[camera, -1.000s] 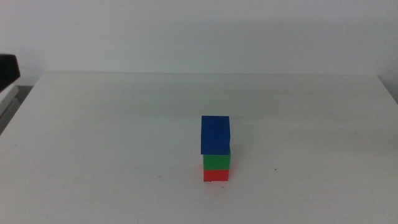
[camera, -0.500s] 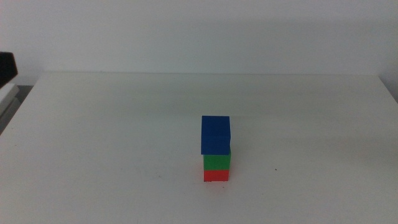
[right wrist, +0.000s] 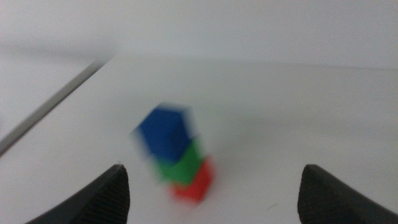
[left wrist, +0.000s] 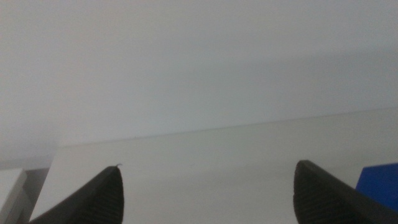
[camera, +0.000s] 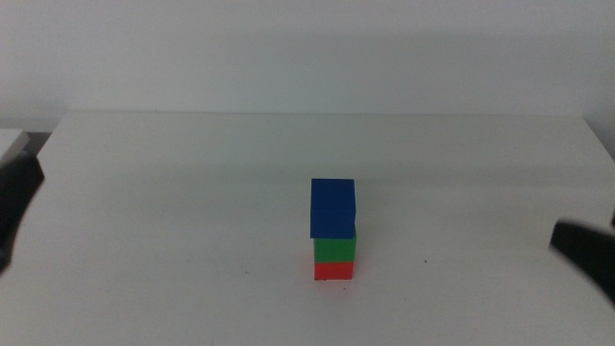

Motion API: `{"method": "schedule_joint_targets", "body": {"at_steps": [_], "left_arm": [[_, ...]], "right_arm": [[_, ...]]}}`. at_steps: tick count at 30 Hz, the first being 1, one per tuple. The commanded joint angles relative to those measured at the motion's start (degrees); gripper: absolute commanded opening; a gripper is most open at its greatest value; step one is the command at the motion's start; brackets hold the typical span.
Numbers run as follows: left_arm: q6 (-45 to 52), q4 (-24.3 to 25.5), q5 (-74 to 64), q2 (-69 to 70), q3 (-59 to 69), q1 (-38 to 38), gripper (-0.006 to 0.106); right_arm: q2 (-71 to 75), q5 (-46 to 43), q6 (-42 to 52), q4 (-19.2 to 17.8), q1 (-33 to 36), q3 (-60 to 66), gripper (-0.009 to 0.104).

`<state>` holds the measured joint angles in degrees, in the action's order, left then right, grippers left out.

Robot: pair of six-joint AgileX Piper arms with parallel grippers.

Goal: Stack red cubes first, then green, then blue cubes in a specific spot.

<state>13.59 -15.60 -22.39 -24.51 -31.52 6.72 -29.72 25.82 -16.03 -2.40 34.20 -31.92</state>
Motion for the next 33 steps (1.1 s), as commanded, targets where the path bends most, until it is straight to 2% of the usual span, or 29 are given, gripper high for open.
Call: {"method": "schedule_joint_targets", "body": {"at_steps": [1, 3, 4, 9, 16, 18, 27, 33], "left_arm": [[-0.1, 0.1, 3.4, 1.8, 3.8, -0.3, 0.092], [-0.1, 0.1, 5.1, 3.6, 7.0, -0.3, 0.092], [-0.1, 0.1, 6.3, 5.6, 10.5, -0.3, 0.092], [-0.1, 0.1, 6.8, 12.8, 18.0, -0.3, 0.092], [-0.1, 0.8, 6.8, 23.8, 26.7, -0.3, 0.092], [-0.1, 0.8, 6.8, 24.5, 28.5, -0.3, 0.092], [-0.1, 0.7, 10.2, 24.5, 31.5, -0.4, 0.092], [-0.1, 0.6, 10.2, 24.5, 31.5, -0.4, 0.092]], "right_arm": [[0.5, -7.7, 0.4, 3.4, -8.9, 3.2, 0.092], [1.3, -10.9, 0.4, 2.4, -15.8, 5.9, 0.092], [3.0, -11.8, 0.4, 1.1, -22.2, 8.9, 0.092], [11.6, -12.2, 0.4, 1.1, -30.5, 18.0, 0.092], [27.3, -11.6, 0.4, 1.1, -31.2, 28.5, 0.092], [29.7, -10.6, 0.4, -0.1, -31.2, 29.8, 0.092], [29.7, -11.4, 0.4, -7.0, -31.3, 31.9, 0.092], [29.7, -9.2, 0.4, -8.1, -31.3, 31.9, 0.092]]}}
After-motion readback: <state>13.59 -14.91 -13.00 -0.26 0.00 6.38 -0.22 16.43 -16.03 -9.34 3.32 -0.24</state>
